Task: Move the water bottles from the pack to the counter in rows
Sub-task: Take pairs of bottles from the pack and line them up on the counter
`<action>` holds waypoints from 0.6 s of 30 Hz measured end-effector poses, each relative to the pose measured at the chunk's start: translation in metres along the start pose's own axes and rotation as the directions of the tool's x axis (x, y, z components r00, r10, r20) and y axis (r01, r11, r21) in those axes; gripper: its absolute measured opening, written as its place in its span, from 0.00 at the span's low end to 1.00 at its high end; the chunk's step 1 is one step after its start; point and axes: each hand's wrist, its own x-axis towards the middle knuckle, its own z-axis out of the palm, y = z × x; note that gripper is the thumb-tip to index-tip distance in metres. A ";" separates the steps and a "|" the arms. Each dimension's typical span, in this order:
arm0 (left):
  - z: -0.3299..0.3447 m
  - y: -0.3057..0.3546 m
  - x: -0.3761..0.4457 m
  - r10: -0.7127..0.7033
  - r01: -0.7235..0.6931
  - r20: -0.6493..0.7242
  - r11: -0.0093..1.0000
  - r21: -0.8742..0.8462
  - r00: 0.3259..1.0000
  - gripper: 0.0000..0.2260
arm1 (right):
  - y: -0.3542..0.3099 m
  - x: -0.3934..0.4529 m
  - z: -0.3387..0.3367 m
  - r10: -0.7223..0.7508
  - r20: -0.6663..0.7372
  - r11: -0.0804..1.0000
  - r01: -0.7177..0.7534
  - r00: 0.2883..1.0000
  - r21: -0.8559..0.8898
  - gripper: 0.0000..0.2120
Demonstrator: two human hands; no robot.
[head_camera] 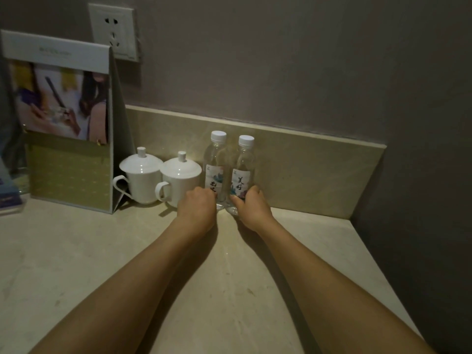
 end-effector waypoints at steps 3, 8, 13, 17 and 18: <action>-0.002 -0.002 -0.001 -0.004 0.004 0.010 1.000 0.006 1.000 0.09 | -0.001 0.002 0.000 -0.013 -0.007 1.000 0.012 1.000 -0.018 0.25; -0.002 -0.001 -0.003 0.002 -0.002 -0.009 1.000 -0.002 1.000 0.11 | 0.000 0.001 0.001 -0.017 -0.016 0.999 0.017 1.000 -0.035 0.25; -0.001 -0.002 -0.001 0.000 0.000 -0.006 0.999 -0.035 1.000 0.11 | 0.000 0.001 0.001 -0.013 -0.015 0.999 0.012 1.000 -0.033 0.26; -0.002 0.000 -0.001 0.012 -0.012 -0.007 0.999 -0.042 1.000 0.11 | 0.002 0.002 0.001 -0.002 -0.012 1.000 0.002 1.000 -0.005 0.25; -0.002 0.000 -0.001 0.018 -0.018 -0.010 0.999 -0.042 1.000 0.11 | 0.002 0.002 0.001 0.000 -0.013 1.000 0.000 1.000 0.001 0.25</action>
